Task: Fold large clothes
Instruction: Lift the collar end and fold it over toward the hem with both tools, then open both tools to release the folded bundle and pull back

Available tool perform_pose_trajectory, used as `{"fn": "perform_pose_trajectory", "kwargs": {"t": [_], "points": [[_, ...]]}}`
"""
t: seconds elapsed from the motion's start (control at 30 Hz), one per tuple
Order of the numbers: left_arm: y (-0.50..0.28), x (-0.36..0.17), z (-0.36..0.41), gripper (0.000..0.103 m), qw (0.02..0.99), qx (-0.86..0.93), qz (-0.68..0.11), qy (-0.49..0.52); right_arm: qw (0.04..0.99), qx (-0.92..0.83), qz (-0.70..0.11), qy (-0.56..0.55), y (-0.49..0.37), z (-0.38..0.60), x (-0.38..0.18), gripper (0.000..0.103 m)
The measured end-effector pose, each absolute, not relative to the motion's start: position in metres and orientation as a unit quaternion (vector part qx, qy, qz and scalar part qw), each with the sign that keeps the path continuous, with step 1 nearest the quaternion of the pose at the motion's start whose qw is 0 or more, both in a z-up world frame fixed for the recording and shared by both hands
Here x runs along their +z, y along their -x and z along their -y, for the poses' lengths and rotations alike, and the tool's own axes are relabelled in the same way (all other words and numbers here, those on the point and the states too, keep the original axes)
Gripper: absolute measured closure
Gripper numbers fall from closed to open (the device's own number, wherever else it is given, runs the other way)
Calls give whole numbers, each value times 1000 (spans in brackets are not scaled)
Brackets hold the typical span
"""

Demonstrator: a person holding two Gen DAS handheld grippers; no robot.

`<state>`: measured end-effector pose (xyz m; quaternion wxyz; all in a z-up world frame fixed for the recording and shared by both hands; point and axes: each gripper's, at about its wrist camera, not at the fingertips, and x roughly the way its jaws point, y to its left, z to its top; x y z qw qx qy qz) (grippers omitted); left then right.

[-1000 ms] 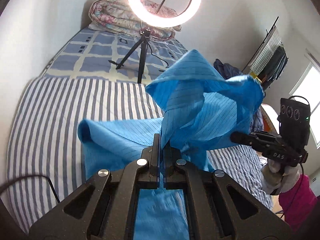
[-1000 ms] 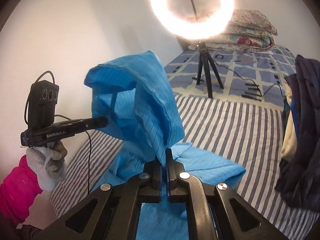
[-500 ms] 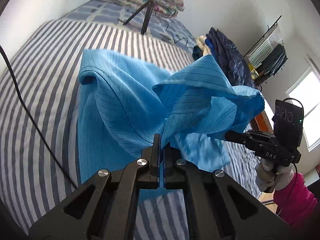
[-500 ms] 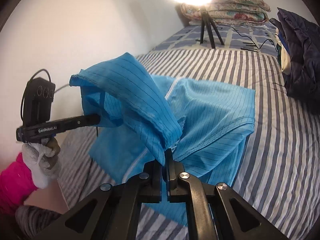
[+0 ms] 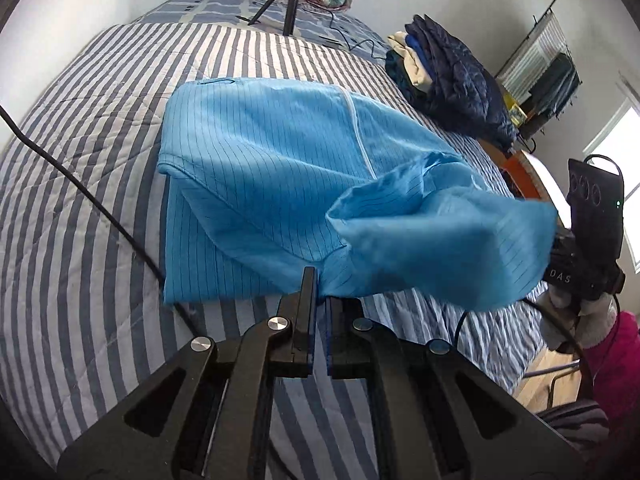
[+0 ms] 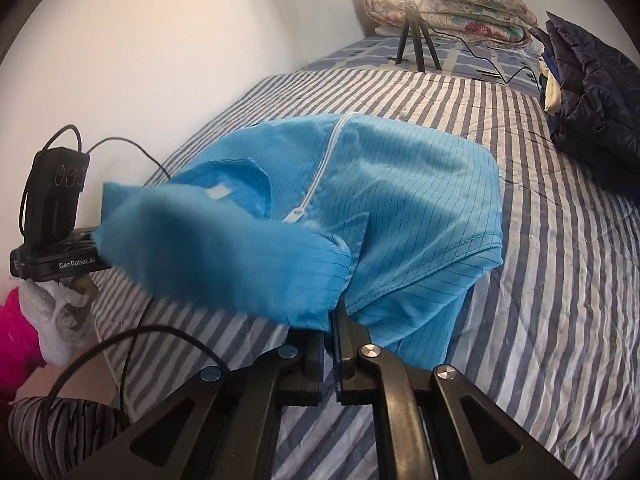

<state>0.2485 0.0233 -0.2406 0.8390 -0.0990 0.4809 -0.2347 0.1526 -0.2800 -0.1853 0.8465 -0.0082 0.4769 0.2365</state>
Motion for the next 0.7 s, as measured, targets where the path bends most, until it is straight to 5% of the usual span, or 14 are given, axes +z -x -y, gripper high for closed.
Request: {"fn": "perform_pose_trajectory", "kwargs": {"t": [0.07,0.13,0.2,0.3,0.43,0.7], "points": [[-235,-236,-29,96,842,-237,-477,87,849,232,-474,19,-141,284,-180,92],[-222,-230,-39,77,844,-244,-470,90,852,232,-469,24,-129,289,-174,75],[-209,-224,-54,66,844,-251,-464,102,854,236,-462,23,-113,299,-165,72],[-200,-213,-77,62,847,-245,-456,121,861,236,-451,15,-94,313,-152,70],[-220,-206,-104,50,845,-228,-452,172,874,224,-431,-33,-90,339,-140,47],[-290,-233,-137,45,792,-197,-474,329,871,198,-424,-149,-135,367,-150,38]]}}
